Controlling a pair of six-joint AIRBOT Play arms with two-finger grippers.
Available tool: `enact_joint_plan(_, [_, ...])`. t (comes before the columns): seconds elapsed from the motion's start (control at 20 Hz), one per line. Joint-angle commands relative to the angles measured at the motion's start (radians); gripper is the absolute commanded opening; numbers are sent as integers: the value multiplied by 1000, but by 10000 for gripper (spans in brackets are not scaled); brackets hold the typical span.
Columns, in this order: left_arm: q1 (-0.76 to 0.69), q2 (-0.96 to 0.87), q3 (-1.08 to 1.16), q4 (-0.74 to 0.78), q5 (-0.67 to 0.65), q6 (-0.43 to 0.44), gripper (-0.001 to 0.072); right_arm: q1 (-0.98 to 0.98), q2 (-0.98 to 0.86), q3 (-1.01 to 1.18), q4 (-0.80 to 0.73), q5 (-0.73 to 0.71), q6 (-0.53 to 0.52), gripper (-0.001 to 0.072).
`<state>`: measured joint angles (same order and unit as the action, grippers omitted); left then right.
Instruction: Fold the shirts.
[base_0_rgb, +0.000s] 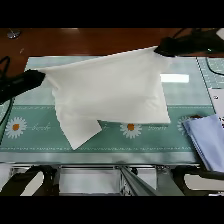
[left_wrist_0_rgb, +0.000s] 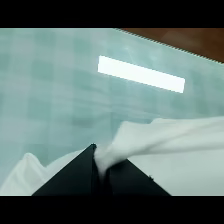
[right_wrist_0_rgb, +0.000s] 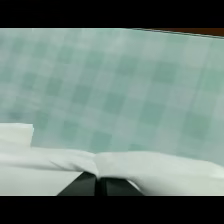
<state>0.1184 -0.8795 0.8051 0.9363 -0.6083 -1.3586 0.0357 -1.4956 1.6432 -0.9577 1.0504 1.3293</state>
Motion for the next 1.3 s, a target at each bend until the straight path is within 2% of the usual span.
enact_joint_plan(0.0, [0,-186,-5,-87,170,0,24,-1,-257,187,87,-63,68,30])
enact_joint_plan(0.05, [0,-232,6,-119,171,0,25,-1,-314,233,108,-63,104,32])
enact_joint_plan(0.1, [0,-270,21,-143,164,0,42,-5,-356,262,132,-60,121,191])
enact_joint_plan(0.15, [0,-298,41,-148,146,0,235,-10,-389,286,162,-47,133,498])
enact_joint_plan(0.2, [3,-315,69,-144,107,21,677,-23,-405,306,174,-17,147,565])
enact_joint_plan(0.25, [22,-323,105,-134,36,52,705,-43,-406,315,172,24,151,565])
enact_joint_plan(0.4, [157,-320,240,-24,-296,63,705,-174,-348,323,107,259,133,565])
enact_joint_plan(0.5, [283,-308,261,-8,-481,64,704,-266,-287,313,-69,462,105,565])
enact_joint_plan(0.6, [391,-291,199,9,-607,64,704,-345,-186,206,-231,504,105,565])
enact_joint_plan(0.65, [431,-281,138,27,-637,68,704,-389,-117,93,-203,445,119,565])
enact_joint_plan(0.7, [468,-267,56,44,-647,68,704,-419,-45,-37,-136,362,115,565])
enact_joint_plan(0.8, [523,-248,-115,20,-632,98,704,-441,113,-340,12,183,35,565])
enact_joint_plan(0.9, [543,-246,-247,-98,-584,159,704,-441,237,-592,101,85,-56,565])
enact_joint_plan(1.05, [519,-250,-337,-222,-468,196,703,-441,331,-803,153,64,-124,565])
enact_joint_plan(1.25, [421,-250,-339,-276,-370,199,703,-441,365,-878,153,68,-139,565])
